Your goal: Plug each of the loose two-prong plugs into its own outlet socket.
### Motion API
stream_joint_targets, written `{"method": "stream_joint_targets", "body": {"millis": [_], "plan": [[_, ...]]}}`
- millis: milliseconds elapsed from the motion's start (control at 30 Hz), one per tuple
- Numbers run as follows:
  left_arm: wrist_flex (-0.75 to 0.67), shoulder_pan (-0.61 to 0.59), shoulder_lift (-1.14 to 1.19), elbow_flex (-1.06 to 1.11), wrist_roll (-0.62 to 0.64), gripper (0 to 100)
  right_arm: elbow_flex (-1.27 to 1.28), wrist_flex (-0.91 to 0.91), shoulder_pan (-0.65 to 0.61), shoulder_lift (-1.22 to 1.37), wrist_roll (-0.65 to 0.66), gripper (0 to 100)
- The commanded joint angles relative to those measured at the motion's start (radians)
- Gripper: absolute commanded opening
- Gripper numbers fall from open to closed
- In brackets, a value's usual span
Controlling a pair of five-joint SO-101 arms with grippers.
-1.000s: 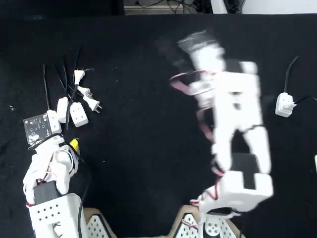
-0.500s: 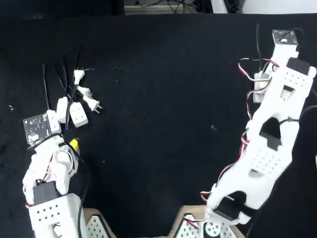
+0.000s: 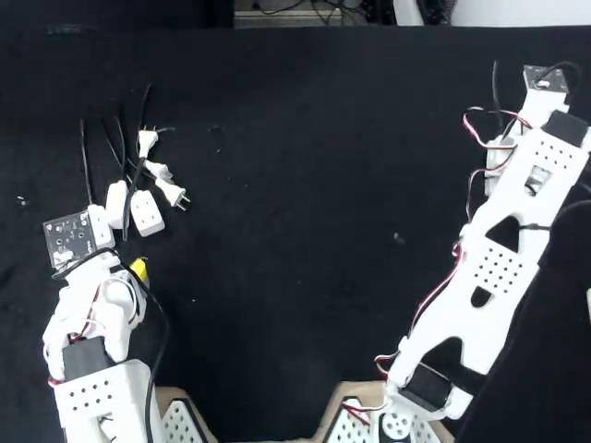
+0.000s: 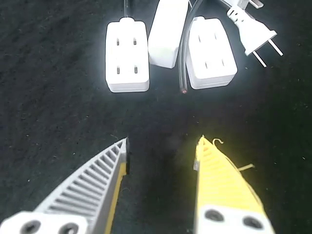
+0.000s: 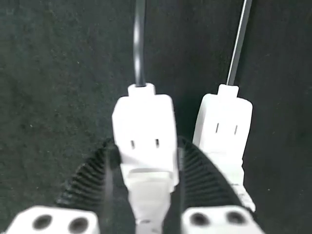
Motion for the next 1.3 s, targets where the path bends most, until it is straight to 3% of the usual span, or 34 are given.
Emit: {"method": "stream_joint_targets", "body": {"millis": [0,100,467,633,867,1067,1267], "plan": [[-0.002,-0.005,-0.006,-0.062,0.012,23,-0.205,0.06,0.003,0.025,-0.006,28.6],[-0.002,-0.005,-0.006,-0.062,0.012,23,-0.315,0.06,-0.018,0.056,-0.008,35.5],[-0.002,-0.005,-0.006,-0.062,0.012,23,-0.292,0.117,-0.18,-0.137,-0.012,35.7],[-0.002,-0.005,-0.006,-0.062,0.012,23,-0.206,0.118,-0.189,-0.26,-0.133,35.7],[-0.002,-0.005,-0.006,-0.065,0.012,23,0.283,0.115,-0.255,-0.682,-0.161,35.7],[-0.002,-0.008,-0.006,-0.15,0.005,23,0.817,0.098,-0.423,-1.041,-0.157,35.7],[0.009,-0.035,0.006,-0.278,-0.058,24,1.313,-0.126,-0.624,-1.368,-0.157,35.7]]}}
